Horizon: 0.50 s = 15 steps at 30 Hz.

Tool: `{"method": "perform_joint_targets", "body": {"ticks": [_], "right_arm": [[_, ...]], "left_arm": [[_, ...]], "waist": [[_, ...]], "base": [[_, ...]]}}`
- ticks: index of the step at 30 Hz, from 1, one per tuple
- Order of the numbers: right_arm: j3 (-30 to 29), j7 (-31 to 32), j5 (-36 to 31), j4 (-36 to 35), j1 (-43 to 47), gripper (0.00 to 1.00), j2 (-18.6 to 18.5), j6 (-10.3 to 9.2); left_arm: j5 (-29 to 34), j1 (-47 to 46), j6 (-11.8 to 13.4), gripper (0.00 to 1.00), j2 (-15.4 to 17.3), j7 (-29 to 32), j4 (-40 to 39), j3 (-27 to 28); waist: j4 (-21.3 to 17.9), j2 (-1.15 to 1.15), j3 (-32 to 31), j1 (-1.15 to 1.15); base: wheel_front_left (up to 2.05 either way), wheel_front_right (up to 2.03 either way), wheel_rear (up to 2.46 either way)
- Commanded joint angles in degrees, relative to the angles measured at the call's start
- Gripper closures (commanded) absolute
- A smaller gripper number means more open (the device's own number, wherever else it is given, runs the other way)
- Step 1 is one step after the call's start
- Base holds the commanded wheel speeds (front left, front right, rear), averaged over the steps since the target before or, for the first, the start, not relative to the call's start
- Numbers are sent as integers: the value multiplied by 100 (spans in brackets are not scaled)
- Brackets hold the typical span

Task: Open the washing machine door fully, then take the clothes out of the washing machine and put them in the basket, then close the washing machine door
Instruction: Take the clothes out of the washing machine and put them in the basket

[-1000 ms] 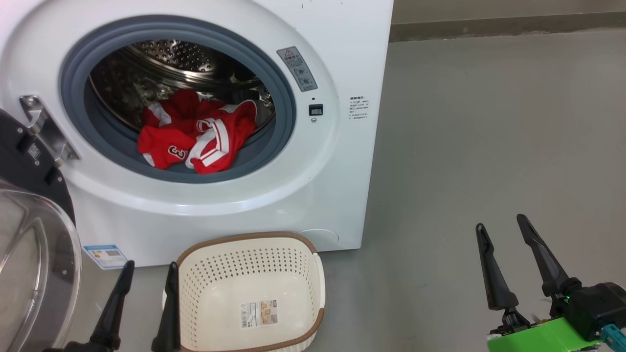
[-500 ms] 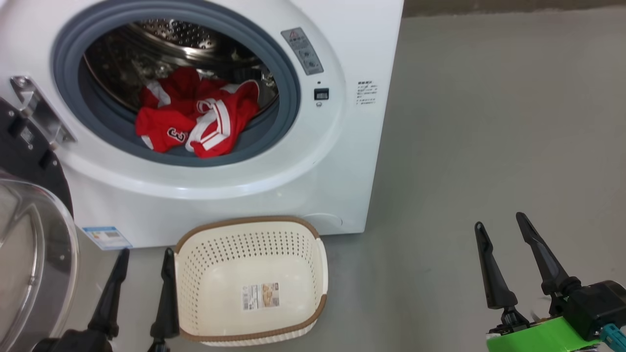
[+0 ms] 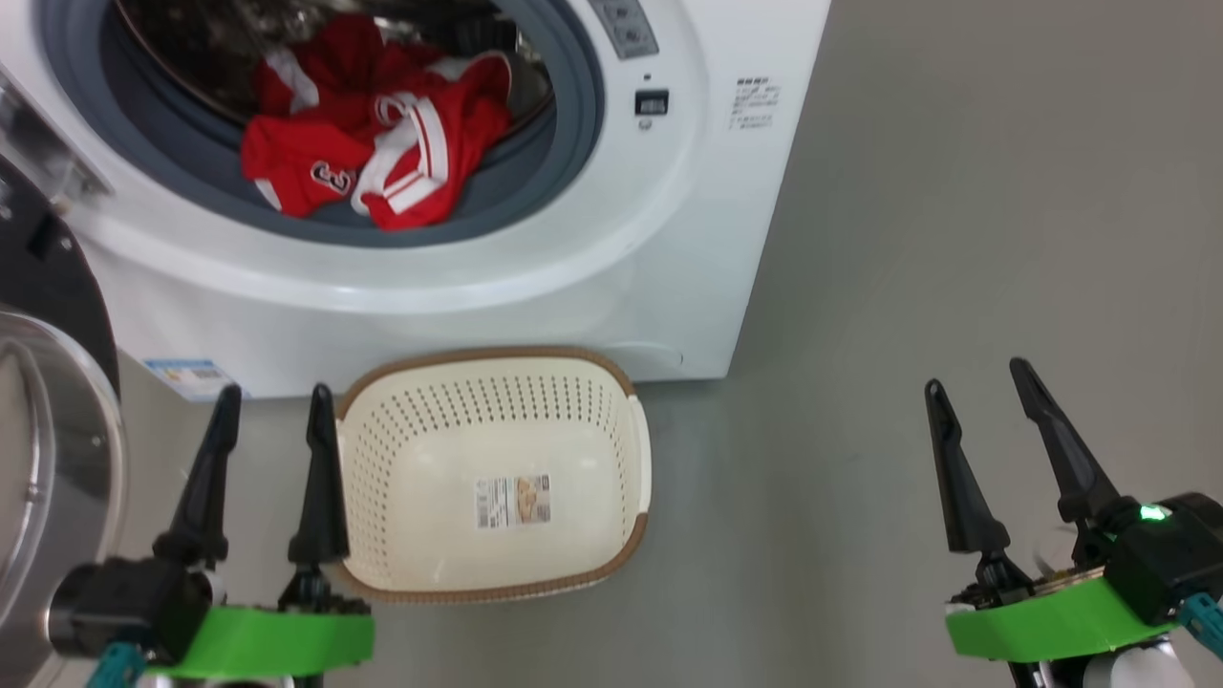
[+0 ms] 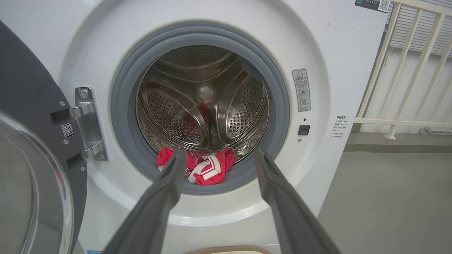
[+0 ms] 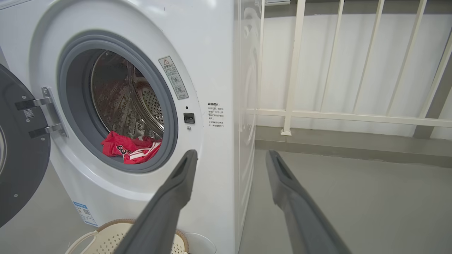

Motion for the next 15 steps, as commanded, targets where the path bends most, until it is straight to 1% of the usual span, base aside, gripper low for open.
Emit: {"method": "perform_joint_targets", "body": {"ticks": [1, 6, 10, 15], "right_arm": [[165, -37, -39, -175, -202, 0, -63, 36], [169, -37, -59, -201, -382, 0, -63, 36], [195, -37, -47, -209, -520, 0, -63, 36], [211, -37, 4, -207, -637, 0, -63, 36]], "left_arm": [[-49, -205, -38, 0, 52, -44, -97, 181], [-162, -649, -134, 0, 27, -44, 57, 255], [-35, -997, -120, 0, 26, -45, 202, 338], [161, -1509, -143, 0, 129, -45, 477, 410]], "waist": [[50, 0, 270, 0], [52, 0, 598, 0], [7, 0, 817, 0], [-61, 0, 1084, 0]], "base": [[0, 0, 0], [0, 0, 0], [0, 0, 0], [0, 0, 0]]}}
